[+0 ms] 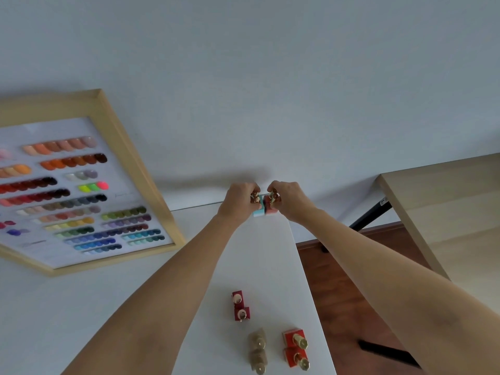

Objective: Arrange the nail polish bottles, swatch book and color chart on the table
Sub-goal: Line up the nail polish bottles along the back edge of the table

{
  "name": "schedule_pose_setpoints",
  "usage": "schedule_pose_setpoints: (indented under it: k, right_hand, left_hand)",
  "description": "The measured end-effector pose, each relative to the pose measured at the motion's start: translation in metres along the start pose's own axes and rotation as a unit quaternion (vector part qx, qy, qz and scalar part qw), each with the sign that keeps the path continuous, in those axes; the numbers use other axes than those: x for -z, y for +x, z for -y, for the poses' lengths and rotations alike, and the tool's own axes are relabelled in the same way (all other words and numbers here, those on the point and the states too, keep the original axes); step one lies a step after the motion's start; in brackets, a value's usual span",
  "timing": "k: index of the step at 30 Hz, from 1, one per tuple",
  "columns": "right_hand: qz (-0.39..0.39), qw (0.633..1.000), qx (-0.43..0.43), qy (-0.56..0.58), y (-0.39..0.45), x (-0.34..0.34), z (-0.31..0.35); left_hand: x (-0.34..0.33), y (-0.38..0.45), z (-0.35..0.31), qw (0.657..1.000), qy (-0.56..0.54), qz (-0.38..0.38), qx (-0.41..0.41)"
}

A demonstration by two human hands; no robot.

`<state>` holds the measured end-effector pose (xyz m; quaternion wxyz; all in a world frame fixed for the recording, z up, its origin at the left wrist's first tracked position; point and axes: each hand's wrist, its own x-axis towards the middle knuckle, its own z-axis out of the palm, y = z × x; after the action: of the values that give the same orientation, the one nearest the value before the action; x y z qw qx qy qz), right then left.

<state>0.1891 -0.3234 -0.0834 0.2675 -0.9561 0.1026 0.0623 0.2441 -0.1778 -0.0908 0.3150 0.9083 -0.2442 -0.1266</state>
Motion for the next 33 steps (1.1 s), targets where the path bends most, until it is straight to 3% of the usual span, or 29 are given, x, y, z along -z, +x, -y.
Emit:
schedule_pose_setpoints:
  k: [19,28,33]
  right_hand:
    - [0.007,1.0,0.0,0.018,0.0,0.0,-0.003]
    - [-0.017,0.999,0.013,0.027,-0.042,0.016,-0.004]
    - [0.009,0.999,0.023,0.022,-0.097,0.014,-0.007]
  left_hand:
    - [0.002,-0.007,-0.008,1.0,-0.003,0.017,-0.009]
    - [0.021,-0.055,-0.017,0.999,-0.004,-0.038,-0.035]
    - [0.021,-0.115,-0.019,0.994,-0.02,-0.081,-0.069]
